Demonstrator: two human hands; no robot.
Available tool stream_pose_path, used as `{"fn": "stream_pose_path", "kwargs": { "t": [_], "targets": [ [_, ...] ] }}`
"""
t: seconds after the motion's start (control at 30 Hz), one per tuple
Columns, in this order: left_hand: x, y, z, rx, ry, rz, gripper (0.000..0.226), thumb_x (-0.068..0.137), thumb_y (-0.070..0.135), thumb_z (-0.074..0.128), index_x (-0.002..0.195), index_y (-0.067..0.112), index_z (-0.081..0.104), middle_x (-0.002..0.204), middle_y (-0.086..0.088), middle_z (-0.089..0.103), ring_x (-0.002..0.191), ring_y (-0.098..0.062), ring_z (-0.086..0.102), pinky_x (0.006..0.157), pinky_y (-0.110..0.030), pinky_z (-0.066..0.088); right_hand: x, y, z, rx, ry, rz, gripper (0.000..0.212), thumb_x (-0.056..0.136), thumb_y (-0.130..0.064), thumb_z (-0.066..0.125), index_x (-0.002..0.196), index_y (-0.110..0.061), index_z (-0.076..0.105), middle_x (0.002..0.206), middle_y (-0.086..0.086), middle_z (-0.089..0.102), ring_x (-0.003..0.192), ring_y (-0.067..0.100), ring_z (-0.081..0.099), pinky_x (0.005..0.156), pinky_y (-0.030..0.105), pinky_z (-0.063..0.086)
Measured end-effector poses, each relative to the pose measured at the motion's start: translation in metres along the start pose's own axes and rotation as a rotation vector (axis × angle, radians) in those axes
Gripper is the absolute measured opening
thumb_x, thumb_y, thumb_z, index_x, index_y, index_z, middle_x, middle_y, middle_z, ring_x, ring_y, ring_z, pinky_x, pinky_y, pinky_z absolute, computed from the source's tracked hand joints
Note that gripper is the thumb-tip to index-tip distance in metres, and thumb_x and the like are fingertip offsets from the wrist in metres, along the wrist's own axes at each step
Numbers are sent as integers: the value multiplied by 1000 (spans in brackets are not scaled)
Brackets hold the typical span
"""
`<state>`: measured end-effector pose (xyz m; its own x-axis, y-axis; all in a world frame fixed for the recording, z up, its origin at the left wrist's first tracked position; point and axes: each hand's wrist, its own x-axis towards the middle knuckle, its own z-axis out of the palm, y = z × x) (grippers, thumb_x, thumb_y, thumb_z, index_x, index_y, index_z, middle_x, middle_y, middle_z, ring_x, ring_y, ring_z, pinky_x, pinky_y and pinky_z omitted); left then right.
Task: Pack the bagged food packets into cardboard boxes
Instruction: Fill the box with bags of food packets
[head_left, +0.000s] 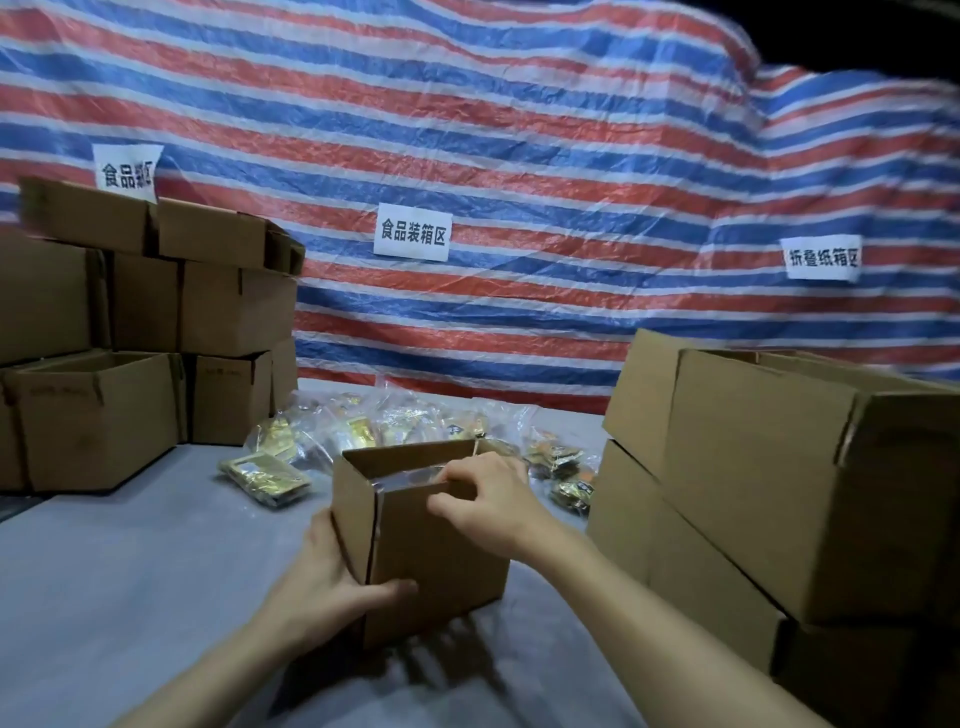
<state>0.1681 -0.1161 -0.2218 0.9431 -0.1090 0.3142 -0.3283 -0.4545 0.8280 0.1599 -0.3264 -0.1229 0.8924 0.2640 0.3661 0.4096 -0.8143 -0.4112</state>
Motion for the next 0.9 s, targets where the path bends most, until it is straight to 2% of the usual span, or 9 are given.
{"fn": "stream_pose_path", "kwargs": {
  "t": [0.17,0.27,0.33,0.4,0.53,0.6,0.73,0.83,0.9],
  "targets": [
    [-16,22,1,60,-105,-76,118,39,71,89,127,23,26,120,0,49,99,-23,65,81,-42,59,-28,-2,-13,-46,27,97,29,75,-39,53,101,-37,65,111,-7,55,120,15,36,110,42,21],
    [-23,33,0,70,-160,-95,123,35,70,91,129,22,29,121,3,52,102,-18,64,85,-39,58,-44,-5,-24,-76,6,181,43,78,-20,59,119,-31,64,132,1,50,135,21,29,109,42,20],
    [-28,40,2,14,-202,-80,126,34,63,95,135,23,30,123,8,54,108,-8,58,86,-27,55,-53,-6,-30,-79,0,221,51,79,-13,57,127,-31,60,143,3,41,141,22,23,113,42,19],
    [-33,49,6,-57,-230,-77,117,41,48,99,136,26,33,120,13,56,103,1,58,74,-14,51,-61,-8,-37,-65,1,253,52,81,-11,54,129,-30,59,149,3,36,144,25,22,115,43,21],
    [-35,67,17,-164,-275,-118,74,75,9,89,135,20,48,87,2,76,69,-1,70,53,-12,49,-73,-8,-53,40,-30,315,45,80,-11,49,120,-26,65,137,5,45,130,28,45,109,44,42],
    [-36,78,24,-178,-326,-96,61,77,5,86,130,15,57,80,11,78,68,1,71,53,-11,49,-80,-8,-61,84,-24,342,42,76,-12,46,109,-25,68,127,7,56,118,28,55,102,44,49],
    [-39,94,45,-189,-312,-50,61,69,16,92,123,14,64,88,18,78,81,5,71,63,-11,52,-96,-8,-74,124,-60,397,40,79,-19,39,106,-26,68,122,5,65,110,27,60,94,38,52],
    [-37,99,59,-186,-345,-115,89,50,43,90,129,24,55,104,-5,75,94,-16,72,77,-31,58,-108,-13,-79,82,-121,408,33,88,-30,37,106,-18,63,120,11,63,105,31,60,82,35,46],
    [-38,104,66,-184,-372,-176,99,42,49,84,130,24,46,109,-16,68,94,-28,69,73,-39,58,-118,-15,-82,-10,-169,412,36,88,-39,44,109,-15,58,119,12,62,105,33,60,80,38,48]
  ]
}}
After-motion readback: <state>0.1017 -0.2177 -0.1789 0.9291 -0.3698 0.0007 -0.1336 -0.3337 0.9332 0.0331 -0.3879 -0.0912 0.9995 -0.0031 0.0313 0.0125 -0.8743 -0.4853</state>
